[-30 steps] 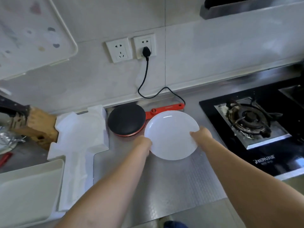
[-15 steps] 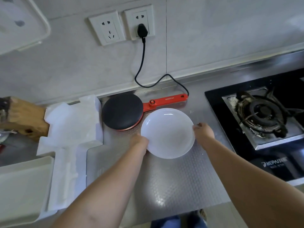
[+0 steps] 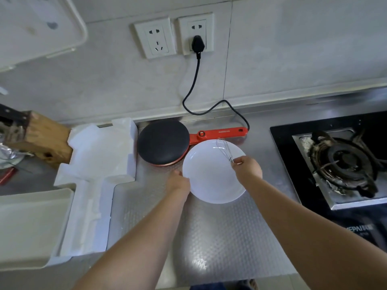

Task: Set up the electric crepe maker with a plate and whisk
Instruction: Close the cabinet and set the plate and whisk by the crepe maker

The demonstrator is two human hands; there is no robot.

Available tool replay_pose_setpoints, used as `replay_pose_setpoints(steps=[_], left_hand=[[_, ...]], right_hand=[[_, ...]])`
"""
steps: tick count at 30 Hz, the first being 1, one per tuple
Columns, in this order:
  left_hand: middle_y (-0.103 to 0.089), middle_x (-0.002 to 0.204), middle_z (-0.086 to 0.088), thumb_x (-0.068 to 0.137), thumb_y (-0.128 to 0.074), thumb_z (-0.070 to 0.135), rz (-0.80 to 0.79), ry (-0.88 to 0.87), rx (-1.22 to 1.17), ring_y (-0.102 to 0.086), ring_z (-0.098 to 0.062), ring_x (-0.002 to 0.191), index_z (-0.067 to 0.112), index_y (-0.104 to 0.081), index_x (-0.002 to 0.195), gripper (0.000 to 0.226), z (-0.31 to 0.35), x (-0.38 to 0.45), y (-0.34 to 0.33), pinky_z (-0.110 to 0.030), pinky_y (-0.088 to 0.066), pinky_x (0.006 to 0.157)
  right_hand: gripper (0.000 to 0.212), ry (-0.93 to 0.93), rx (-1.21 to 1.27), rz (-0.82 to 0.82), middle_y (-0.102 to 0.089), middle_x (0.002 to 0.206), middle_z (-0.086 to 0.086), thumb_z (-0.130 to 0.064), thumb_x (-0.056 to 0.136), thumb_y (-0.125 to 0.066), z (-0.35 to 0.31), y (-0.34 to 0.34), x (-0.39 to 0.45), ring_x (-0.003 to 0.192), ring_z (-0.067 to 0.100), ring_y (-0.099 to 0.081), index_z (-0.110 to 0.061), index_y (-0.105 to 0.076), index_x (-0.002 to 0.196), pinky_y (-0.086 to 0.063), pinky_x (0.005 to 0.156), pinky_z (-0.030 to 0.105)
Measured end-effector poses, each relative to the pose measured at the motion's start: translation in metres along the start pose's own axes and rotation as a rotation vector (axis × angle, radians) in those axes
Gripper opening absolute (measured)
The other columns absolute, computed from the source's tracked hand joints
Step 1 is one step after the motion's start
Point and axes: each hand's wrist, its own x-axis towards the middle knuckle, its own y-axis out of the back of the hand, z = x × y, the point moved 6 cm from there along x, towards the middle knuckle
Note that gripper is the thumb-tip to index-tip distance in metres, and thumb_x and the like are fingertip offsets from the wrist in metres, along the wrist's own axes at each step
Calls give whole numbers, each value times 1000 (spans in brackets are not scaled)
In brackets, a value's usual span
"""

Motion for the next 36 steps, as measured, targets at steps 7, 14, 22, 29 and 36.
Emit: replay_pose_setpoints(steps=[7,14,22,29,36], left_hand=[[-67,108,-7,84,-43,11,26,37,-111,-62,-33,96,23,-58,79,20,-2,2,-4,-53,-58,83],[-66,118,-5,80,-53,11,41,-89,206,-64,-32,102,22,-58,121,43,12,-7,0,-49,-58,86],[-55,129,-9,92,-58,17,132,-571,732,-56,-29,118,19,-46,136,46,112,-16,1,-41,-50,94],[-56,123,-8,92,-59,18,-32,-880,910,-52,-27,119,17,-59,128,36,179,-2,-49,-36,-48,89],[-57,119,-8,93,-52,15,-66,-887,1187,-50,-30,116,18,-59,123,31,186,32,-92,-40,-44,92]], right_hand=[[22,-24,-170,-144,-68,93,6,-23,91,-52,2,-36,0,88,29,-62,-14,-68,104,-48,76,29],[22,-40,-272,-207,-64,87,3,-24,88,-57,-2,-42,5,81,26,-58,-15,-67,105,-45,74,29],[27,76,-139,-84,-68,112,13,-14,92,-50,-63,5,42,107,32,-63,-10,-68,112,-49,85,32],[43,250,-76,57,-58,128,7,-7,86,-52,-105,35,96,112,25,-58,-18,-57,127,-45,91,30],[54,292,101,29,-58,136,4,-7,86,-56,-131,24,162,122,25,-54,-17,-49,139,-40,91,26]])
